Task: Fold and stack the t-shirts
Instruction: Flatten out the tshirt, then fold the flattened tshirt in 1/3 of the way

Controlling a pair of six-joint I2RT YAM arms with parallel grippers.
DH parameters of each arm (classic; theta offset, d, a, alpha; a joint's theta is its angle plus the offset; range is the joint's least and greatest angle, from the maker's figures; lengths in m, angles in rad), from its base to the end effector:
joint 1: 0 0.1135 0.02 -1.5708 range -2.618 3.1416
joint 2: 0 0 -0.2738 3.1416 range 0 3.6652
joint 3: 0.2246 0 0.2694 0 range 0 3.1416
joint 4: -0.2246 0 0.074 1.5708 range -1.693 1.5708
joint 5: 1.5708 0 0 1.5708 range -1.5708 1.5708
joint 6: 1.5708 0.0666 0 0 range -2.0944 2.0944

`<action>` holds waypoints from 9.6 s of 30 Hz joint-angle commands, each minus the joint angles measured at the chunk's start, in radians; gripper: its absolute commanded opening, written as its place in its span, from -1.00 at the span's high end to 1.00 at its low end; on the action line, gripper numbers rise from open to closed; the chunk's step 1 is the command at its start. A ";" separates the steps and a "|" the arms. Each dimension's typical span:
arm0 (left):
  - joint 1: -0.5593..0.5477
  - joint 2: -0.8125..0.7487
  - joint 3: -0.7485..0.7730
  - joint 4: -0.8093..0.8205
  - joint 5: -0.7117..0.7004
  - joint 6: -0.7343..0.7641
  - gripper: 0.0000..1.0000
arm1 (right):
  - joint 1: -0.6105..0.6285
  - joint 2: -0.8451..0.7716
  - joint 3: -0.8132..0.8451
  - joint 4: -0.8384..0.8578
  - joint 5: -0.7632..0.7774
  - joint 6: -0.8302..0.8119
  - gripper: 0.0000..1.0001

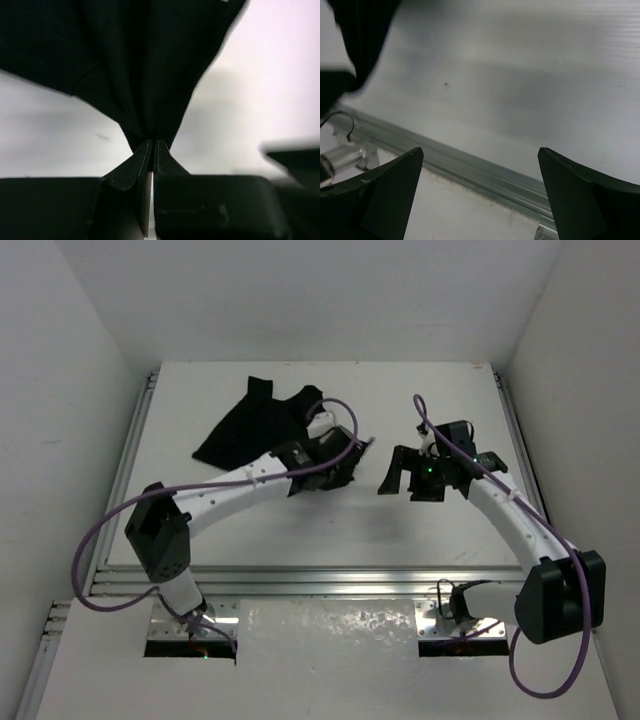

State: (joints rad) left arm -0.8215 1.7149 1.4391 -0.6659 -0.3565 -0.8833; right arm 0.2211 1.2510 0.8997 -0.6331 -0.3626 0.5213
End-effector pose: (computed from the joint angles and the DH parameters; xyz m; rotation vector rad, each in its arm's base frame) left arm 0.2953 -0.2834 0.2604 -0.2193 2.4453 -0.3097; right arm 0.2647 0.0837 0.2259 0.2493 2.6211 0.7370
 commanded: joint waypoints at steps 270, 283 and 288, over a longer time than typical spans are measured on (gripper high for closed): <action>1.018 0.693 0.682 0.003 0.187 0.357 -0.39 | -0.164 1.160 1.144 -0.088 0.100 0.045 0.13; 1.024 0.784 0.644 0.135 0.392 0.376 0.52 | -0.186 1.306 1.280 -0.049 0.122 0.023 0.74; 1.027 0.759 0.618 0.059 0.224 0.318 1.00 | -0.207 1.248 1.204 -0.042 0.229 0.025 1.00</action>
State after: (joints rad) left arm 0.1982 2.4622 2.0735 -0.5442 -0.0246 -0.5236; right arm 0.0345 2.5366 2.1414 -0.6941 -0.2523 0.5564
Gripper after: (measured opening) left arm 0.022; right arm 0.003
